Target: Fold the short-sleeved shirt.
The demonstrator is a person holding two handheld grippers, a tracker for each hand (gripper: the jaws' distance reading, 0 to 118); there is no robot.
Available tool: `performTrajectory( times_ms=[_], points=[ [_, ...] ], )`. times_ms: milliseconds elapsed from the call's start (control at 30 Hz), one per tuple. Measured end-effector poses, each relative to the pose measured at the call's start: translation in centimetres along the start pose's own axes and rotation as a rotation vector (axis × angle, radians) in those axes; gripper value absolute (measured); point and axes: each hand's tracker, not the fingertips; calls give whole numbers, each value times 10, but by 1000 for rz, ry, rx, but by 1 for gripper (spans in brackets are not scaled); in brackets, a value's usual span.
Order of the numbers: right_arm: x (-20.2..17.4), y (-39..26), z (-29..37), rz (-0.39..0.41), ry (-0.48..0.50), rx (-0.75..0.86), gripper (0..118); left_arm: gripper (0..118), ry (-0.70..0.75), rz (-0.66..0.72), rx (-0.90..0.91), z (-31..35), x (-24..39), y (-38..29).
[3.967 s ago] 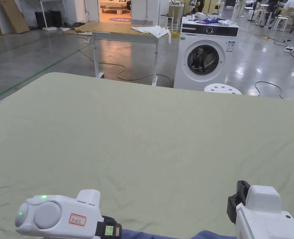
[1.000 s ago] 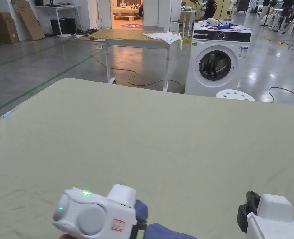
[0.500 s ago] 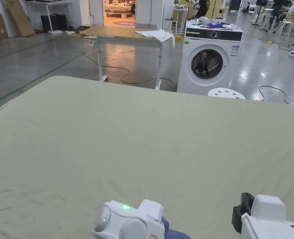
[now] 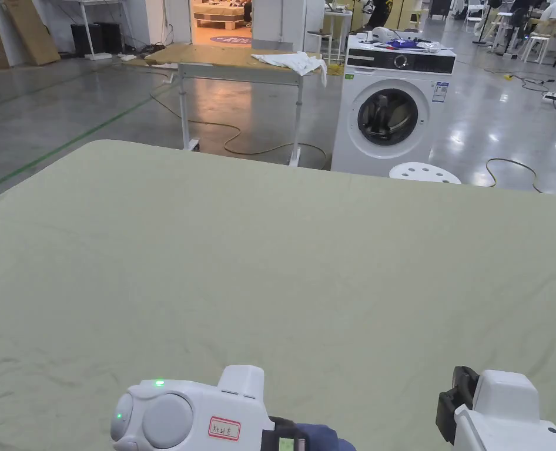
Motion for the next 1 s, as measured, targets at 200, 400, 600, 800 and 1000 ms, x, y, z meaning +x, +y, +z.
performTrajectory(
  times_ms=[200, 400, 600, 800, 1000],
  points=[
    [0, -5, -3, -1, 2, -16, 2, 9, -107, 32, -97, -57, -13, -19],
    [0, -10, 0, -14, 11, -26, 2, 3, -76, -25, -49, -82, -13, -37],
    [-4, -4, 5, -11, 12, 17, 2, 2, -64, -118, -7, -51, 0, -29],
    [-13, 11, 7, -11, 9, 85, 2, 2, 94, -302, 343, 13, 14, -11],
    [-26, 27, 19, -2, 8, 210, 2, 2, 493, -451, 847, 70, 4, -17]
  ],
)
